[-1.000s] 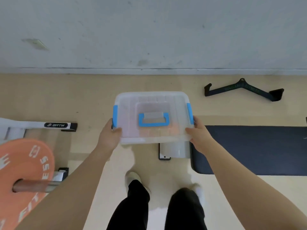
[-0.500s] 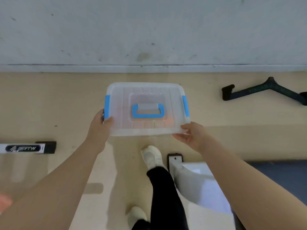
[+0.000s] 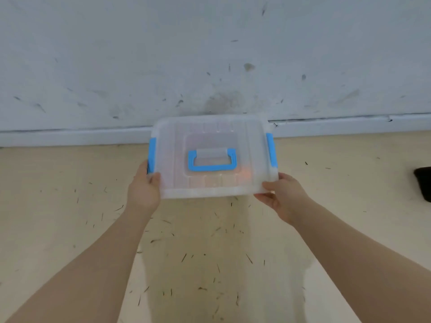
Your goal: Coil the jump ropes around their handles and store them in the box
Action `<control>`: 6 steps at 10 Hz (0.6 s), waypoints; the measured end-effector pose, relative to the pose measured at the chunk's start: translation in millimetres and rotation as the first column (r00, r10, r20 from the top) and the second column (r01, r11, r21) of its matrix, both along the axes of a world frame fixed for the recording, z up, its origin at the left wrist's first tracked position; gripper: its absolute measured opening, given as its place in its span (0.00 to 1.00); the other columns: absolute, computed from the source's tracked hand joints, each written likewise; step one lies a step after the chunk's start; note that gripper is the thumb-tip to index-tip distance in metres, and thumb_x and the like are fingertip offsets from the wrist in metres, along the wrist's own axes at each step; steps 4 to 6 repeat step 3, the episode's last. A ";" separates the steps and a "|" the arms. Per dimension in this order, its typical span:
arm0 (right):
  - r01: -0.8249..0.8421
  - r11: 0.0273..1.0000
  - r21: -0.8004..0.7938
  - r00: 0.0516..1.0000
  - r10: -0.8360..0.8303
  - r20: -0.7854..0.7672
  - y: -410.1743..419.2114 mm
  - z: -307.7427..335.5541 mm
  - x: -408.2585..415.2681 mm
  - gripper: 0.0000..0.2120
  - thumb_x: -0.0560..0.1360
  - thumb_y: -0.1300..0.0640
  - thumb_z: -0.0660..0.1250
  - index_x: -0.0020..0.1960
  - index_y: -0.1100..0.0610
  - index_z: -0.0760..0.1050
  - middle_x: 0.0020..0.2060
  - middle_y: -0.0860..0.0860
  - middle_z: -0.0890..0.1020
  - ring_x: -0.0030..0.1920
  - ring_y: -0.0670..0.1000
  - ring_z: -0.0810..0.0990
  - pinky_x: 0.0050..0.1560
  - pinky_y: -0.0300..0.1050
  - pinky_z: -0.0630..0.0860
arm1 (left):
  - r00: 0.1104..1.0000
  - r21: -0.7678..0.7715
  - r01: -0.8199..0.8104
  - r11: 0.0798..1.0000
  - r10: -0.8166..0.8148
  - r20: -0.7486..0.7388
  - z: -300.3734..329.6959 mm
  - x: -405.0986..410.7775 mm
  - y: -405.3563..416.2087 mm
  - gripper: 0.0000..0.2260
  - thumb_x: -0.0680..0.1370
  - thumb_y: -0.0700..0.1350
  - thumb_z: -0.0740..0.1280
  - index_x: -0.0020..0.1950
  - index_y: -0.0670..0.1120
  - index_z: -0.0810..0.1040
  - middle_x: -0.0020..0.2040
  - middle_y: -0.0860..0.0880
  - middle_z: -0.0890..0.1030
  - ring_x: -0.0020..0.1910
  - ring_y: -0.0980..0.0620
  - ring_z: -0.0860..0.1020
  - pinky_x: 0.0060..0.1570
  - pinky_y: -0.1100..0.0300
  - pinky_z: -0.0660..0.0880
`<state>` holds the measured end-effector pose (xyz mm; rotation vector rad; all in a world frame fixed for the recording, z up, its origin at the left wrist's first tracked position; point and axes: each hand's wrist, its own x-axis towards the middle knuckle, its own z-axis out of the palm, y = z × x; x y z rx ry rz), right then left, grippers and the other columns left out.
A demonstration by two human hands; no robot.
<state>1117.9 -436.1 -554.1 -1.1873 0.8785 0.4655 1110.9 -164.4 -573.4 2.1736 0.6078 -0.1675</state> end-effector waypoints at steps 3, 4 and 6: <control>-0.477 0.712 -0.515 0.871 0.461 -0.169 10.5 61.2 -40.6 0.32 0.79 0.47 0.59 0.75 0.60 0.51 0.74 0.56 0.60 0.72 0.57 0.61 0.69 0.51 0.61 | 0.952 -0.002 0.101 0.995 -0.097 -0.291 73.2 -38.0 7.4 0.27 0.81 0.48 0.57 0.77 0.46 0.50 0.77 0.47 0.54 0.75 0.46 0.56 0.72 0.53 0.54; -0.477 0.712 -0.515 0.871 0.461 -0.169 10.5 61.2 -40.6 0.32 0.79 0.47 0.59 0.75 0.60 0.51 0.74 0.56 0.60 0.72 0.57 0.61 0.69 0.51 0.61 | 0.952 -0.002 0.101 0.995 -0.097 -0.291 73.2 -38.0 7.4 0.27 0.81 0.48 0.57 0.77 0.46 0.50 0.77 0.47 0.54 0.75 0.46 0.56 0.72 0.53 0.54; -0.477 0.712 -0.515 0.871 0.461 -0.169 10.5 61.2 -40.6 0.32 0.79 0.47 0.59 0.75 0.60 0.51 0.74 0.56 0.60 0.72 0.57 0.61 0.69 0.51 0.61 | 0.952 -0.002 0.101 0.995 -0.097 -0.291 73.2 -38.0 7.4 0.27 0.81 0.48 0.57 0.77 0.46 0.50 0.77 0.47 0.54 0.75 0.46 0.56 0.72 0.53 0.54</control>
